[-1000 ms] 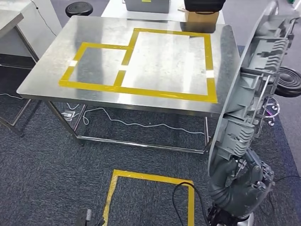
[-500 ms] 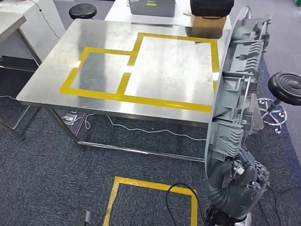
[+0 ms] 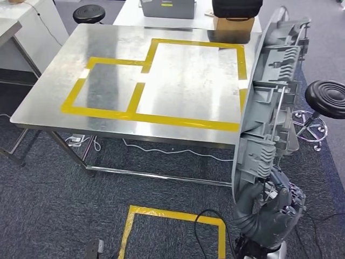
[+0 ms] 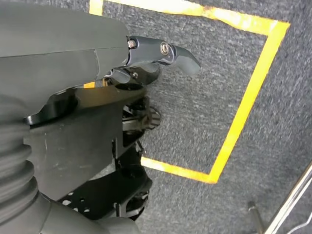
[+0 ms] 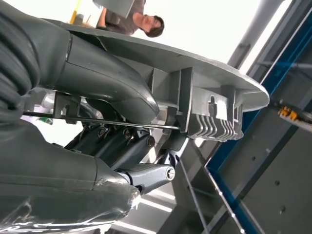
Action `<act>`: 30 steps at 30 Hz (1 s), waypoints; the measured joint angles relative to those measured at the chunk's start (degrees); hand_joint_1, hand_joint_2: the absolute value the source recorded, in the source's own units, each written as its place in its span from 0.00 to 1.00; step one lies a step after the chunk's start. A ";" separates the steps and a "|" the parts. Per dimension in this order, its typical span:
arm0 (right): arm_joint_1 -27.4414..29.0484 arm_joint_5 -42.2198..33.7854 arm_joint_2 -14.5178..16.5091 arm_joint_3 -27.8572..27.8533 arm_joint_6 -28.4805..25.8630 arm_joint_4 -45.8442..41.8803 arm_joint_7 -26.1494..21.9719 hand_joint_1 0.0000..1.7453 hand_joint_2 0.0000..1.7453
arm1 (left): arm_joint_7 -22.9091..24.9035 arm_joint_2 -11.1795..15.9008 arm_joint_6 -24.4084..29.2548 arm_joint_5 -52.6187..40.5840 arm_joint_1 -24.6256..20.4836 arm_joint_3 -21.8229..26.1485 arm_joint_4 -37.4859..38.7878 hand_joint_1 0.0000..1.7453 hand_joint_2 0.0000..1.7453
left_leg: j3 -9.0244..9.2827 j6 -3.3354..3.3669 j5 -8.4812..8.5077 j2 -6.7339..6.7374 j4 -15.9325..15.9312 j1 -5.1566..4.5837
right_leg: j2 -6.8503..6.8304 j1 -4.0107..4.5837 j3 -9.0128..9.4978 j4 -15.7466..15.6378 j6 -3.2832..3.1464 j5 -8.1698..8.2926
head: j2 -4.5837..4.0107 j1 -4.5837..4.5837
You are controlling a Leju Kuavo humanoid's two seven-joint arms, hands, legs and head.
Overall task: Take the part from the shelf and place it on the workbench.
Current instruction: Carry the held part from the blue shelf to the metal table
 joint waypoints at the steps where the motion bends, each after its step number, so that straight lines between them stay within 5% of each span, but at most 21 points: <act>1: -0.02 0.00 -0.01 0.01 0.00 0.02 0.01 1.00 1.00 | -0.07 0.00 -0.21 -0.01 0.03 0.01 0.00 0.00 1.00 | 0.42 0.36 -0.44 -0.04 -0.57 0.03 | -0.02 0.02 0.38 -0.34 0.43 0.12 | 0.00 -0.03; 4: -0.10 0.04 -0.03 0.12 0.00 0.06 0.00 1.00 1.00 | -0.13 0.01 -0.45 -0.02 0.32 0.02 0.00 0.00 1.00 | 2.35 1.52 0.89 -0.03 -1.46 0.32 | -0.35 -0.01 0.35 1.79 1.16 -0.93 | 0.00 0.32; 7: -0.10 0.05 -0.10 0.30 0.00 0.08 -0.01 1.00 1.00 | -0.12 0.01 -0.80 -0.10 0.44 0.03 0.00 0.00 1.00 | 4.06 1.87 0.35 0.05 -1.47 0.36 | -0.43 -0.07 -4.99 11.92 1.58 -4.82 | -0.01 0.62; 9: -0.10 0.02 -0.14 0.39 0.00 0.11 0.00 1.00 1.00 | -0.08 0.01 -0.95 -0.16 0.56 0.04 0.00 0.00 1.00 | 5.37 1.78 -0.56 -0.04 -1.46 0.43 | -0.45 -0.25 -7.84 14.92 2.05 -6.03 | -0.01 0.69; 11: -0.11 0.01 -0.15 0.45 0.00 0.13 -0.01 1.00 1.00 | 0.00 0.01 -0.78 -0.17 0.65 0.04 0.00 0.00 1.00 | 7.06 1.46 -1.90 -0.25 -1.45 0.61 | -0.52 -0.58 -7.24 10.37 2.62 -3.92 | -0.01 0.73; 13: -0.14 0.03 -0.20 0.50 0.00 0.19 -0.01 1.00 1.00 | 0.08 0.07 -0.46 -0.17 0.76 0.04 0.00 0.00 1.00 | 8.68 0.82 -3.53 -0.39 -1.39 0.66 | -0.96 -0.82 -5.63 3.82 2.69 1.16 | -0.01 0.87; 15: -0.16 0.03 -0.24 0.58 0.00 0.27 0.00 1.00 1.00 | 0.16 0.14 -0.27 -0.18 0.74 0.04 0.00 0.00 1.00 | 9.67 0.01 -4.69 -0.30 -1.61 0.65 | -1.08 -0.62 -4.81 1.31 1.56 3.93 | -0.01 0.84; 17: -0.16 0.02 -0.23 0.68 0.00 0.29 0.02 1.00 1.00 | 0.28 0.08 -0.06 -0.19 0.42 0.04 0.00 0.00 1.00 | 9.81 -0.74 -4.49 -0.18 -1.49 0.75 | -0.83 -0.42 -4.30 1.31 0.31 3.41 | 0.00 0.65; 20: -0.19 0.10 -0.23 0.79 -0.01 0.30 0.03 1.00 1.00 | 0.55 -0.02 0.36 -0.15 0.06 0.04 0.00 0.00 1.00 | 4.97 -1.69 -3.33 -0.05 5.83 0.80 | -0.84 -0.67 -3.08 0.44 -0.68 2.69 | 0.00 0.52; 22: -0.20 0.16 -0.23 0.83 -0.01 0.30 0.02 1.00 1.00 | 0.74 -0.01 0.61 -0.08 0.22 0.05 0.00 0.00 1.00 | -0.44 -2.14 -5.90 0.00 12.54 0.83 | -0.77 -0.65 -2.28 0.12 -1.04 1.96 | 0.00 0.43; 24: -0.19 0.18 -0.23 0.83 -0.01 0.31 0.02 1.00 1.00 | 0.83 0.03 0.72 0.01 0.39 0.07 0.00 0.00 1.00 | -3.96 -2.29 -7.97 0.03 14.81 0.83 | -0.55 -0.63 -1.39 0.06 -1.10 1.17 | -0.01 0.43; 25: -0.19 0.19 -0.24 0.83 -0.01 0.32 0.02 1.00 1.00 | 0.83 0.06 0.73 0.05 0.41 0.08 0.00 0.00 1.00 | -4.54 -2.17 -6.86 0.04 13.67 0.82 | -0.43 -0.64 -0.86 0.04 -1.08 0.79 | -0.01 0.43; 28: -0.19 0.22 -0.23 0.83 0.00 0.32 0.02 1.00 1.00 | 0.84 0.14 0.75 0.05 0.42 0.08 0.00 0.00 1.00 | -2.72 -1.20 1.63 0.19 4.22 0.63 | -0.17 -0.60 0.55 0.05 -0.74 -0.17 | -0.01 0.37; 30: -0.20 0.26 -0.23 0.83 0.00 0.31 0.02 1.00 1.00 | 0.87 0.16 0.77 0.05 0.39 0.08 0.00 0.00 1.00 | -1.74 -0.54 3.67 0.28 0.40 0.39 | -0.09 -0.49 0.76 0.01 -0.17 -0.53 | -0.01 0.29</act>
